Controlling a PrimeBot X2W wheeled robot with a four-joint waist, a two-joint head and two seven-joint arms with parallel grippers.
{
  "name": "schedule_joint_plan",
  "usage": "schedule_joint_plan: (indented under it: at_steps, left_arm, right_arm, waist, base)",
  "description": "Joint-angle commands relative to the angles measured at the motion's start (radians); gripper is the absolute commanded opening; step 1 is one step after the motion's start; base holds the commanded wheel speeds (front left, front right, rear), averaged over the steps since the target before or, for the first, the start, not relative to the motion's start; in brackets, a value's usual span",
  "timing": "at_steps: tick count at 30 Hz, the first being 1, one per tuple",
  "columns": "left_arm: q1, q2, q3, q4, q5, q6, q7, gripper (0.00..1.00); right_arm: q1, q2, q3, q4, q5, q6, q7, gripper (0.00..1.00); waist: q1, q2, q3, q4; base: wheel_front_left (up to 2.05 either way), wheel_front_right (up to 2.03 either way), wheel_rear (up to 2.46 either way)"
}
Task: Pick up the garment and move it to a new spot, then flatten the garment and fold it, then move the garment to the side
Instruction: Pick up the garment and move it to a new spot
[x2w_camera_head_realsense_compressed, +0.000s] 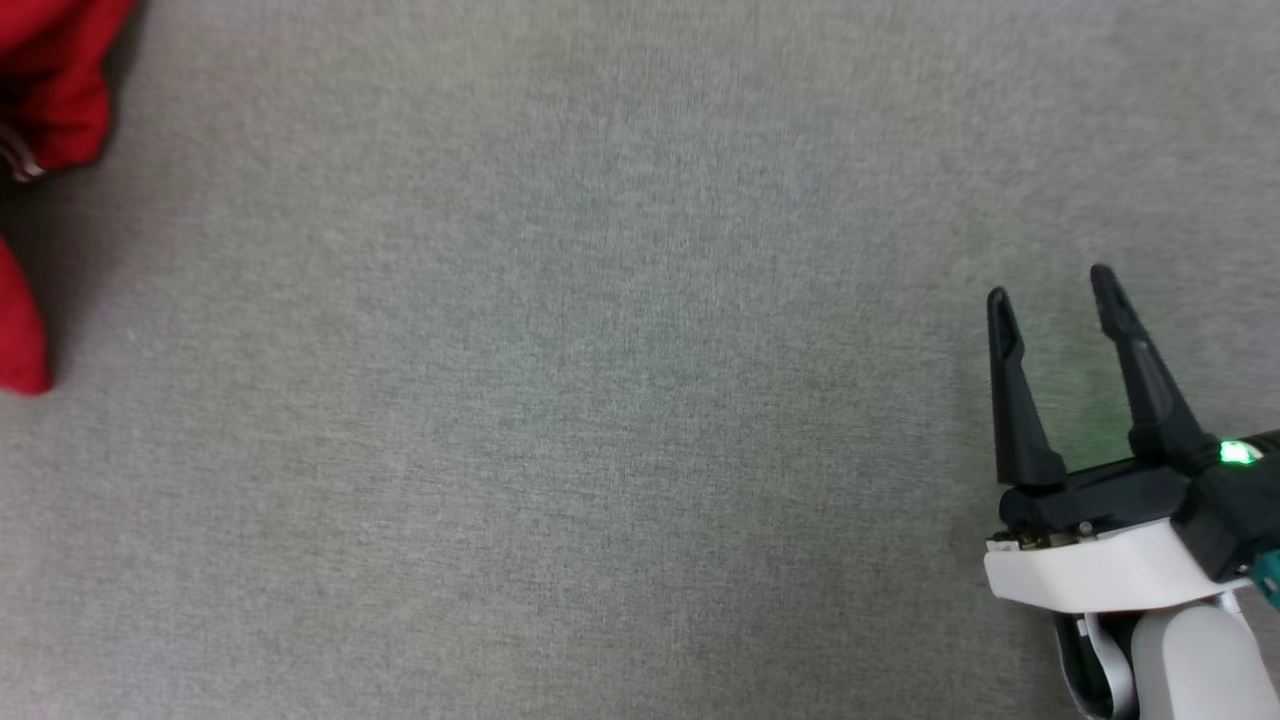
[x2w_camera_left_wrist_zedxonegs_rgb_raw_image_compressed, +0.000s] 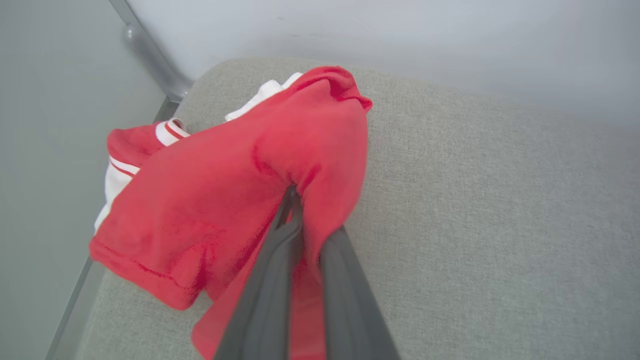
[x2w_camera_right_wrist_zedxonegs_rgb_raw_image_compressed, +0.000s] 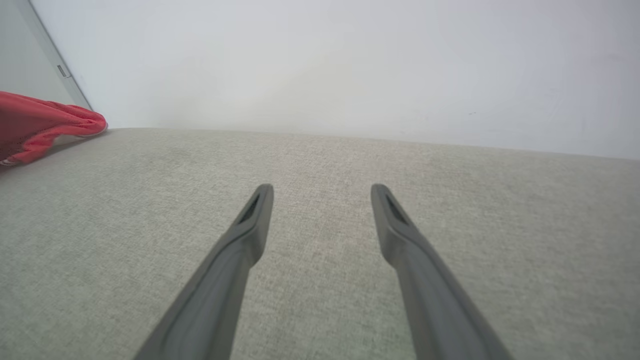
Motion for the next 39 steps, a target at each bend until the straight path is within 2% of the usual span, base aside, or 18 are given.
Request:
schedule_joint_plan:
  at_steps: [1,6,10,18,21,25,28,29,30,31,39]
  left_arm:
    - [-0.011,0.012,-0.018,-0.028,0.01,-0.002,-0.036,0.0]
    - [-0.03,0.032,-0.055,-0.099,0.042,-0.002,-0.083,0.0]
    - [-0.069,0.017,-0.093,-0.156,0.087,-0.002,-0.113,0.0]
    - [-0.192,-0.085,-0.177,-0.227,0.207,0.003,-0.134,0.0]
    - [-0.25,-0.127,-0.231,-0.252,0.302,0.014,-0.146,0.0]
    - [-0.288,-0.203,-0.288,-0.272,0.383,0.024,-0.183,0.0]
    - [-0.257,-0.259,-0.341,-0.295,0.408,0.023,-0.192,0.0]
    - [-0.173,-0.321,-0.408,-0.337,0.418,0.036,-0.197,0.0]
    - [-0.143,-0.34,-0.432,-0.35,0.426,0.046,-0.205,0.0]
    - [-0.028,-0.404,-0.516,-0.363,0.455,0.064,-0.241,0.0]
    - [0.247,-0.576,-0.72,-0.274,0.462,0.064,-0.298,0.0]
  right_arm:
    - [-0.008,0.004,0.002,0.031,0.015,0.0,-0.014,1.0]
    - [-0.001,0.005,0.006,0.076,0.038,0.0,-0.026,1.0]
    - [0.007,0.005,0.004,0.109,0.086,0.0,-0.032,1.0]
    - [0.027,0.006,0.004,0.126,0.154,0.0,-0.033,1.0]
    - [0.034,0.006,-0.001,0.121,0.167,0.0,-0.033,1.0]
    - [0.045,0.006,-0.017,0.114,0.178,0.0,-0.033,1.0]
    - [0.056,0.006,-0.035,0.109,0.185,0.0,-0.033,1.0]
    - [0.073,0.006,-0.057,0.106,0.196,0.0,-0.033,1.0]
    - [0.077,0.006,-0.063,0.106,0.199,0.0,-0.033,1.0]
    - [0.086,0.006,-0.074,0.104,0.202,0.0,-0.034,1.0]
    - [0.089,0.006,-0.094,0.105,0.198,0.0,-0.034,1.0]
  waist:
    - [0.0,0.0,-0.099,-0.018]
    - [0.0,0.0,-0.178,-0.038]
    - [0.0,0.0,-0.243,-0.063]
    - [0.0,0.0,-0.335,-0.144]
    - [0.0,0.0,-0.355,-0.18]
    - [0.0,0.0,-0.37,-0.218]
    - [0.0,0.0,-0.382,-0.24]
    - [0.0,0.0,-0.392,-0.251]
    - [0.0,0.0,-0.393,-0.252]
    - [0.0,0.0,-0.396,-0.256]
    - [0.0,0.0,-0.413,-0.243]
  base:
    - [0.0,0.0,0.0]
    - [0.0,0.0,0.0]
    - [0.0,0.0,0.0]
    - [0.0,0.0,0.0]
    - [0.0,0.0,0.0]
    - [0.0,0.0,0.0]
    - [0.0,0.0,0.0]
    - [0.0,0.0,0.0]
    - [0.0,0.0,0.0]
    - [0.0,0.0,0.0]
    - [0.0,0.0,0.0]
